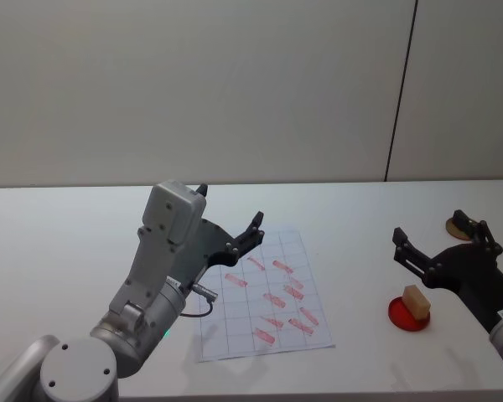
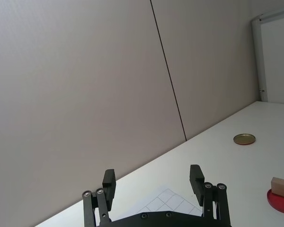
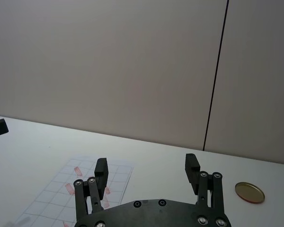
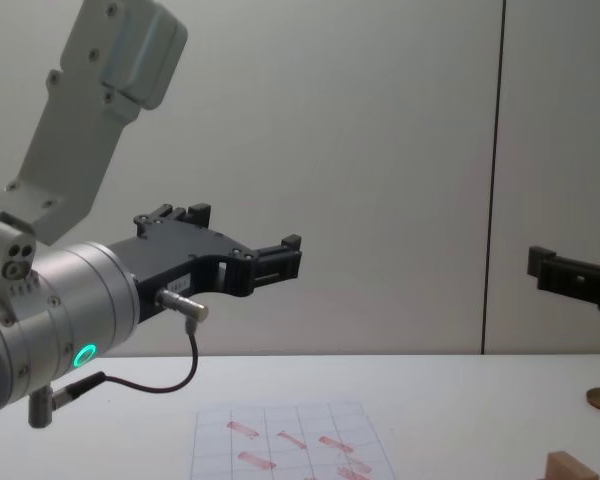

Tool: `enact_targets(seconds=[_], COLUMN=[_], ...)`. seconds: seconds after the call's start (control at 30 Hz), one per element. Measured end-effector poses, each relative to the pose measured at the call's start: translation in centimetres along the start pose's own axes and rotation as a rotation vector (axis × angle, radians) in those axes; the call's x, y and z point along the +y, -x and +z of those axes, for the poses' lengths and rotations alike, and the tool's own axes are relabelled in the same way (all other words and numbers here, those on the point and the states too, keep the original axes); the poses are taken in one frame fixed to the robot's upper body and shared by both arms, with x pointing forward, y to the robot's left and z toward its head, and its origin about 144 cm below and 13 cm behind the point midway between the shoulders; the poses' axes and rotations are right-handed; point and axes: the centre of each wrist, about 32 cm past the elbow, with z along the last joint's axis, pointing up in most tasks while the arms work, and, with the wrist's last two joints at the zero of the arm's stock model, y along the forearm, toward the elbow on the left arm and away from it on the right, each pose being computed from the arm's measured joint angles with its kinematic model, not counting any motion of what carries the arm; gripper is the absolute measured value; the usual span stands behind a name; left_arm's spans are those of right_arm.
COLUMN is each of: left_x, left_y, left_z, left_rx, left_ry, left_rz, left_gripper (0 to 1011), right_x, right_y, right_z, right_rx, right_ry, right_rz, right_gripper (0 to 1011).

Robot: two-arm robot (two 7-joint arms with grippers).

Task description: Use the one hand to pick up the stamp and affix it onto the A4 paper.

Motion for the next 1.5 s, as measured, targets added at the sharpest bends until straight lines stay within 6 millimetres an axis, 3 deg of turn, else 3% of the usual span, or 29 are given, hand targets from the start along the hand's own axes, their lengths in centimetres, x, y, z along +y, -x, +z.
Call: enact_targets(seconds=[1.5], left_x=[0.00], left_y=[0.00], left_z=[0.00], left_rx=[0.000], left_ry=[0.000], left_rz=[0.000], left_gripper=[993], right_x=[0.00], right_y=[0.00], right_z=[-0.01], right_rx=[0.000], right_ry=[0.000], right_rz=[0.000], right_gripper=[1001])
